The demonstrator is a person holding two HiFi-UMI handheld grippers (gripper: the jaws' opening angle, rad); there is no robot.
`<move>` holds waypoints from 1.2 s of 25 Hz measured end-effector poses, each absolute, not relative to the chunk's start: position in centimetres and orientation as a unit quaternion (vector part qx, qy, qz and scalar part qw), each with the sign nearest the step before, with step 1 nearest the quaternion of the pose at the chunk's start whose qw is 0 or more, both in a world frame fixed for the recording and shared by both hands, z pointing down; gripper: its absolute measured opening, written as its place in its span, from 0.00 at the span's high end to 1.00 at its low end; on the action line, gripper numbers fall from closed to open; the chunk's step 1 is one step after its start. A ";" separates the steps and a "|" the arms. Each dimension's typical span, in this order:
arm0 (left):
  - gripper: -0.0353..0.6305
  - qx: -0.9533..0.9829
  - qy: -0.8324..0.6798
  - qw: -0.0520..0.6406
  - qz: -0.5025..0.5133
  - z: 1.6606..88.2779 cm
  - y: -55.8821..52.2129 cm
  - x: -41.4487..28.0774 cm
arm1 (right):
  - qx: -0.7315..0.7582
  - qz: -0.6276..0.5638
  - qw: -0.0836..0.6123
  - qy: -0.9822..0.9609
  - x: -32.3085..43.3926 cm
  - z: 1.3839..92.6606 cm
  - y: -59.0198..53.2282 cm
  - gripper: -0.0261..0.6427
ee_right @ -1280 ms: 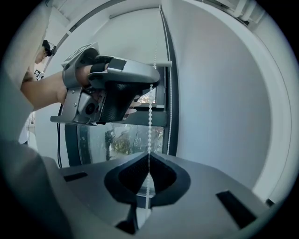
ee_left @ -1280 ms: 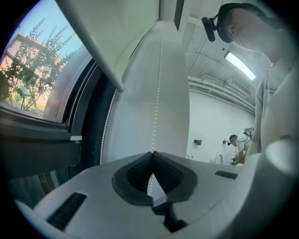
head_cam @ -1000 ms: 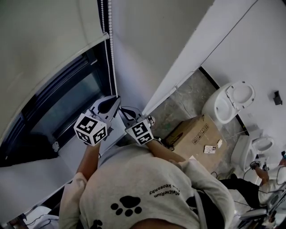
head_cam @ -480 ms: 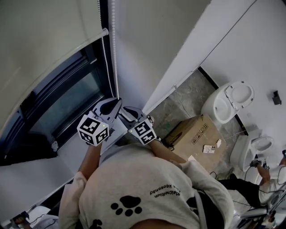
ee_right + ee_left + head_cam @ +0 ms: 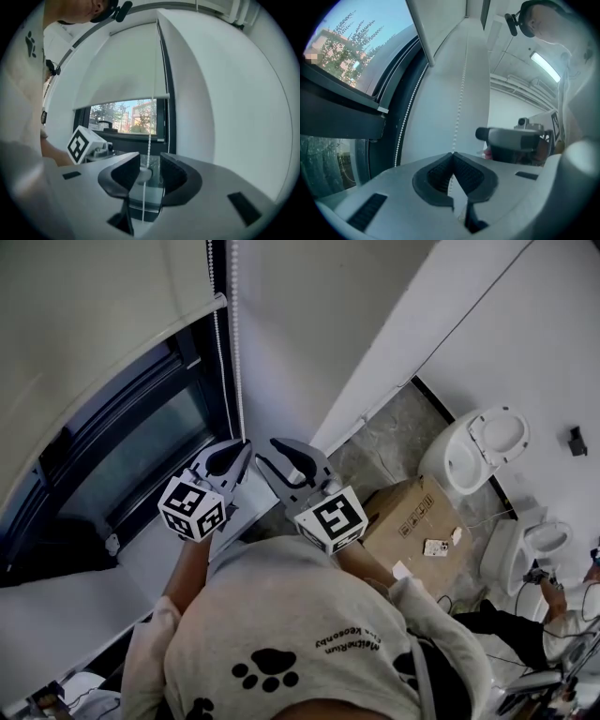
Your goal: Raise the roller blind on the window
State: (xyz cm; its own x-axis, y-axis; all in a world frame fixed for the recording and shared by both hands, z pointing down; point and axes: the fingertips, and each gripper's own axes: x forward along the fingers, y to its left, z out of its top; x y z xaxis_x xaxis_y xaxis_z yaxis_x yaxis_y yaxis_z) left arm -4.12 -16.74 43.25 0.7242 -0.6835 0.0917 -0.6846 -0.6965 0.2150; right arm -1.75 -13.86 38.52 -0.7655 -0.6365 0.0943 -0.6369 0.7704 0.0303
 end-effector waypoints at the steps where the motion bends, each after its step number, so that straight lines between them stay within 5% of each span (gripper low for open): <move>1: 0.94 0.921 -0.371 0.117 0.001 43.2 -16.7 -4.1 | 0.338 -0.003 0.042 -0.940 -1.9 37.2 -14.0 0.75; 17: 0.94 0.923 -0.369 0.110 -0.002 43.1 -16.1 -3.2 | 0.321 -0.045 -0.017 -0.946 -5.2 27.9 -16.9 0.84; 21: 0.94 0.922 -0.373 0.108 -0.004 43.1 -16.1 -3.3 | 0.320 -0.034 -0.016 -0.947 -5.3 27.6 -17.0 0.94; 30: 0.94 0.917 -0.383 0.116 0.007 45.9 -16.3 -3.3 | 0.330 -0.029 0.003 -0.944 -5.3 30.7 -17.5 0.94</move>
